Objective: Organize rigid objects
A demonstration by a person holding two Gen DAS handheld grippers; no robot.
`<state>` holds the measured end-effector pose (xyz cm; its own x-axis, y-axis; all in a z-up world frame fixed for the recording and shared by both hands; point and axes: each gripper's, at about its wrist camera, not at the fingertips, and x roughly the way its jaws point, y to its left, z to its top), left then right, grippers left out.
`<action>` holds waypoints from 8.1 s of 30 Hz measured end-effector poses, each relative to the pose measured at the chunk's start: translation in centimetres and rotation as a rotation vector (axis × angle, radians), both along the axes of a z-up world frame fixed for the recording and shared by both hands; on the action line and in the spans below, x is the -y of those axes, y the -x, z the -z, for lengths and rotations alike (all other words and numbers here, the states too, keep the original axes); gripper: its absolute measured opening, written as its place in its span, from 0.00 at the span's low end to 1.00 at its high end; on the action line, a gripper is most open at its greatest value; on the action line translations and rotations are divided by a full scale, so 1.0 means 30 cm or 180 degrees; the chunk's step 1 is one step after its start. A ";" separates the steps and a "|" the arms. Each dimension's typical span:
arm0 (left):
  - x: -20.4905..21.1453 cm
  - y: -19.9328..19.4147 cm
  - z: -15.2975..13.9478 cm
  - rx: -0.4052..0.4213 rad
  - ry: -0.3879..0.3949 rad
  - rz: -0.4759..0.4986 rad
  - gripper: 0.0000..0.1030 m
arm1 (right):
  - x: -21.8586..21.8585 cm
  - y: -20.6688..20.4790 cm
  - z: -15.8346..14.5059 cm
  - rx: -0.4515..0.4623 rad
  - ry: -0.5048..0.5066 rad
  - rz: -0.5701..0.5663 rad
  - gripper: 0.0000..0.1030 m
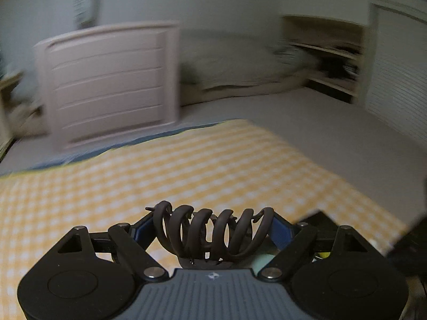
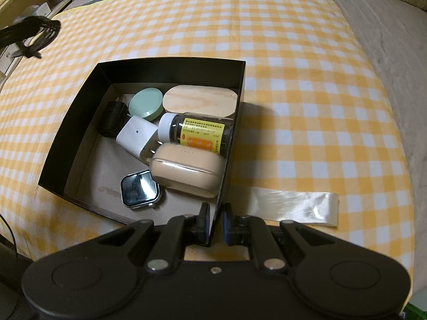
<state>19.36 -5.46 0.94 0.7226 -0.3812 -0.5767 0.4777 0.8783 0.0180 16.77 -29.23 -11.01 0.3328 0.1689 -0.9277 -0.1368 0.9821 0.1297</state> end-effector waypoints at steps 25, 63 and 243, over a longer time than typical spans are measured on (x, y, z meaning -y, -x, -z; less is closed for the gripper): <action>0.275 0.055 0.199 -0.1025 -0.1258 0.2045 0.82 | 0.001 0.003 -0.006 0.0002 -0.0001 -0.0003 0.10; 0.293 -0.029 0.271 -0.1448 -0.1606 0.2148 0.97 | -0.001 0.008 0.000 -0.0015 -0.0002 -0.0016 0.10; 0.007 0.623 0.098 -0.0236 -0.0093 -0.1114 1.00 | -0.096 0.570 -0.244 0.1787 0.0186 0.0592 0.99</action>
<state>0.69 -5.67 -2.00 0.7623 -0.1007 -0.6394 0.1491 0.9886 0.0220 -0.32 -26.36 -3.69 0.7945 0.0146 -0.6071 0.0062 0.9995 0.0321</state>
